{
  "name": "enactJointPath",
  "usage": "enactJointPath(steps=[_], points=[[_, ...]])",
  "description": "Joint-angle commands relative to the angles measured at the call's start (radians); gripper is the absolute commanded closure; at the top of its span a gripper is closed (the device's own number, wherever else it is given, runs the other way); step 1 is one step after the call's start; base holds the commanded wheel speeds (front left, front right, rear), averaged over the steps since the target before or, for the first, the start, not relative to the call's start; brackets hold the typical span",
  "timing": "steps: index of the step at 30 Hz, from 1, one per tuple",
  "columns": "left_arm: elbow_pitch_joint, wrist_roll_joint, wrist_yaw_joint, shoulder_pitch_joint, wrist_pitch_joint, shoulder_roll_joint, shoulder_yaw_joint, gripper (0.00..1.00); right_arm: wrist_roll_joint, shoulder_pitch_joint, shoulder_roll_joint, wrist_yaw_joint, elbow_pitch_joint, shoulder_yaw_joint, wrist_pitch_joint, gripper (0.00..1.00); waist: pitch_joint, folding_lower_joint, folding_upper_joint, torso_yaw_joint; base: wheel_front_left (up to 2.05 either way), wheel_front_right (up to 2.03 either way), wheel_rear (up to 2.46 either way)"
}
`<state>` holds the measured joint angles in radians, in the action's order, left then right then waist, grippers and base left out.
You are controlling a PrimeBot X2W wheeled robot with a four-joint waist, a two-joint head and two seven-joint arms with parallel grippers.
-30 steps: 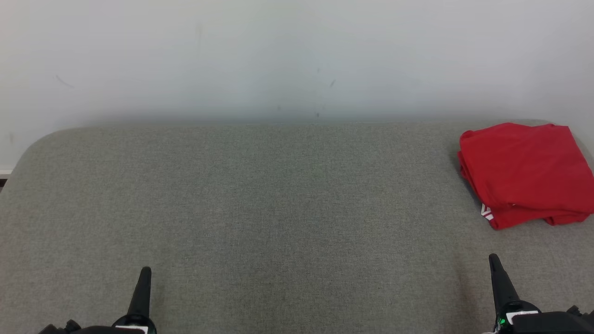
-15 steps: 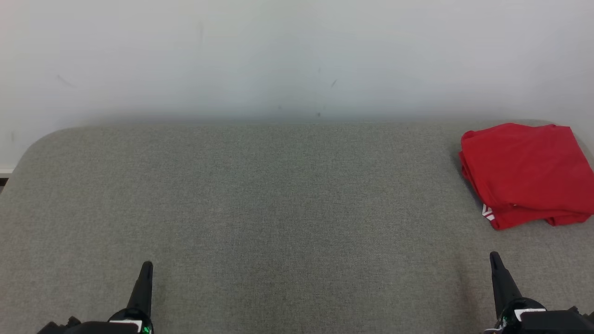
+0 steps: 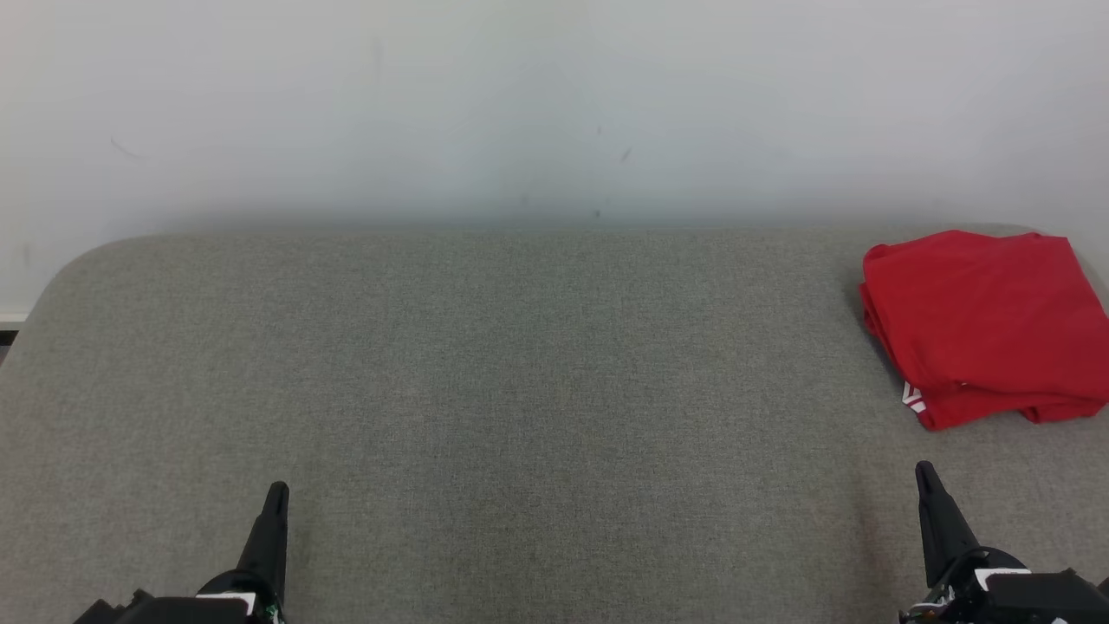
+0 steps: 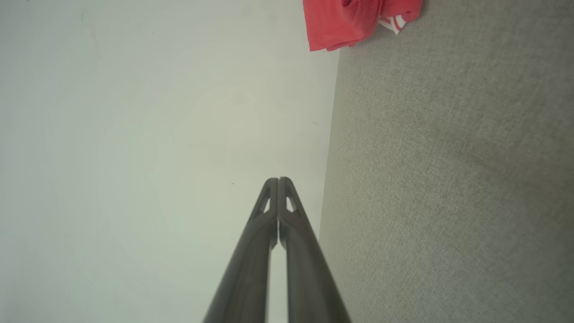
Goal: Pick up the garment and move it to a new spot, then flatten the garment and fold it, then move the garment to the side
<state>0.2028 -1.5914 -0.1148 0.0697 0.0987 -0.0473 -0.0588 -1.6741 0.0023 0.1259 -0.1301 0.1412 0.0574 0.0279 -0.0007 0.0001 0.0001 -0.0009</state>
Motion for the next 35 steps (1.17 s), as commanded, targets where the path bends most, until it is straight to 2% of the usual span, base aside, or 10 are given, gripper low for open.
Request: enactJointPath(steps=[1, 35], points=[[0.000, -0.018, -0.006, 0.020, 0.006, -0.005, -0.001, 1.00, -0.019, -0.004, 0.006, -0.001, -0.005, 0.003, 0.007, 1.00, 0.000, -0.0001, -0.0001, 0.000, 0.00, 0.00, 0.00], [0.001, -0.031, -0.006, 0.015, 0.008, -0.005, -0.001, 1.00, -0.037, -0.005, 0.010, -0.001, -0.006, -0.002, 0.003, 1.00, 0.000, -0.0001, -0.0001, 0.001, 0.00, 0.00, 0.00]])
